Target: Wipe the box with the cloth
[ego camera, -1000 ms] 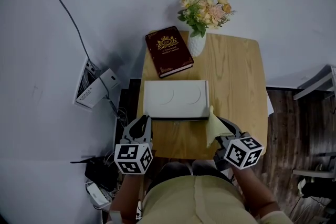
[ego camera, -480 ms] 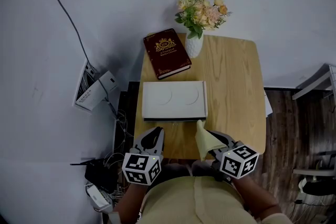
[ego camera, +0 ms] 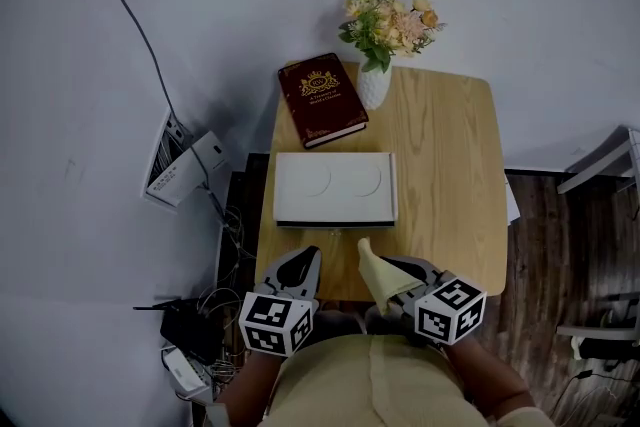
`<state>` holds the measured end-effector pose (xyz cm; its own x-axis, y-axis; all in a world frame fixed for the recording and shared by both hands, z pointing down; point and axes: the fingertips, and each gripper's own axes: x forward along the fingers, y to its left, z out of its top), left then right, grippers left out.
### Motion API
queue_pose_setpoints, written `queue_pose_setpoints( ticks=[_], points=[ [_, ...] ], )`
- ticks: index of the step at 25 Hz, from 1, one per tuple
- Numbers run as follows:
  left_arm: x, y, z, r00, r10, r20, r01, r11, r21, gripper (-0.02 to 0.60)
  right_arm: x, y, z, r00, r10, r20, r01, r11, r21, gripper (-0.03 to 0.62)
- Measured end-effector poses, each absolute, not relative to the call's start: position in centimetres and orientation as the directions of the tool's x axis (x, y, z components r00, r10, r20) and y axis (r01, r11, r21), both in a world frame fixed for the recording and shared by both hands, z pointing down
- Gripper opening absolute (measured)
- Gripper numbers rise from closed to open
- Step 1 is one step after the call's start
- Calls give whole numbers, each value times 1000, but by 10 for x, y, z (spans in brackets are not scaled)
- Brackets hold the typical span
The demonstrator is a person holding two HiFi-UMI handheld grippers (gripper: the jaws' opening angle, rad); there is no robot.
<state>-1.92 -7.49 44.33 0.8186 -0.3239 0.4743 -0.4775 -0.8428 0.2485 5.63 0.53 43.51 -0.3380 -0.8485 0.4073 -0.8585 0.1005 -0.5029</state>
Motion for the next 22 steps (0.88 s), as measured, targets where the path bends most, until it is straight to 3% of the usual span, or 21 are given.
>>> queue_pose_setpoints(
  ticks=[22],
  points=[
    [-7,-69,448,821,-288,493,-458,-848,267,31,61,4,436,-339,-845,413,-868,112,-485,31]
  ],
)
